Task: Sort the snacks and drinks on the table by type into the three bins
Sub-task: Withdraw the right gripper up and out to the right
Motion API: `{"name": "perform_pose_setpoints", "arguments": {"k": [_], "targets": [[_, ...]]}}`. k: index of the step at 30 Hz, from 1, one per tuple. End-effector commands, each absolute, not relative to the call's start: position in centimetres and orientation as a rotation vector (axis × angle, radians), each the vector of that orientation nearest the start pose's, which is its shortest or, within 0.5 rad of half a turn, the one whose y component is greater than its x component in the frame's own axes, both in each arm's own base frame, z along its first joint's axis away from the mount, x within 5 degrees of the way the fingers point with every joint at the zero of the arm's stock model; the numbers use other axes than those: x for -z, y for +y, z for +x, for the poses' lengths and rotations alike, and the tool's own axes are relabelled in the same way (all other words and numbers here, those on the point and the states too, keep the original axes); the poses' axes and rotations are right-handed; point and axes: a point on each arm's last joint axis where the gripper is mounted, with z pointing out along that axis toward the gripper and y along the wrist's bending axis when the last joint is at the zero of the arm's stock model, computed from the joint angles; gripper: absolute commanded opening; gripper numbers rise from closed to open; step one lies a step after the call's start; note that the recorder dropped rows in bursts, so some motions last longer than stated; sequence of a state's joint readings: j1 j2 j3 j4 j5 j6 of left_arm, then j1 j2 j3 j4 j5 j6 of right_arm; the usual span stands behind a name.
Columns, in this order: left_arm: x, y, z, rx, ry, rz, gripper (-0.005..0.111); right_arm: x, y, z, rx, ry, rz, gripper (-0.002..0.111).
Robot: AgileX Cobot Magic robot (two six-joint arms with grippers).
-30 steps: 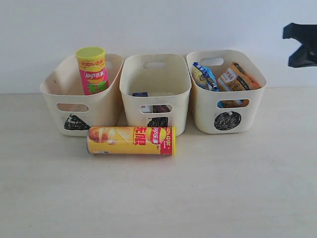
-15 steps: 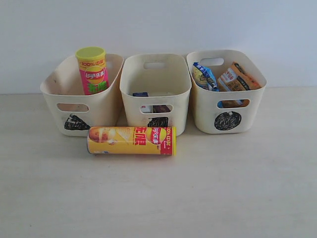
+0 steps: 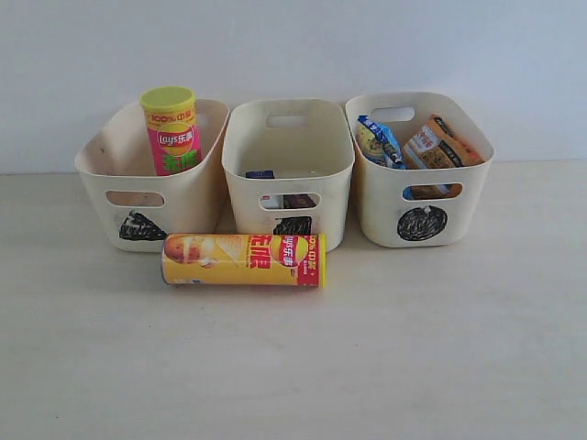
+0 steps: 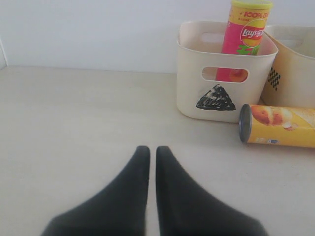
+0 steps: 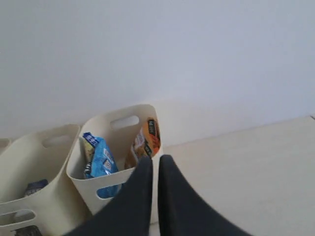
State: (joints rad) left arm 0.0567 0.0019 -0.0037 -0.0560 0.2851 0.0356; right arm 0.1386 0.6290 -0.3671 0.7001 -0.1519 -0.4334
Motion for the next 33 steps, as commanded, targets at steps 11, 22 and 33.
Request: {"name": "perform_pose_setpoints", "arguments": {"k": [11,22,33], "targets": [[-21.2,0.3,5.6,0.296,1.459,-0.355,0.004,-27.1,2.6,9.1,-0.418,1.593,-0.017,0.0],[-23.9,2.2,4.7,0.665,0.956,-0.751,0.004,-26.6,2.9,9.0,-0.436,1.64,-0.044,0.0],[-38.4,0.7,5.9,-0.023,1.483,-0.1,0.004,-26.3,3.1,8.9,-0.446,1.673,-0.072,0.0]]}}
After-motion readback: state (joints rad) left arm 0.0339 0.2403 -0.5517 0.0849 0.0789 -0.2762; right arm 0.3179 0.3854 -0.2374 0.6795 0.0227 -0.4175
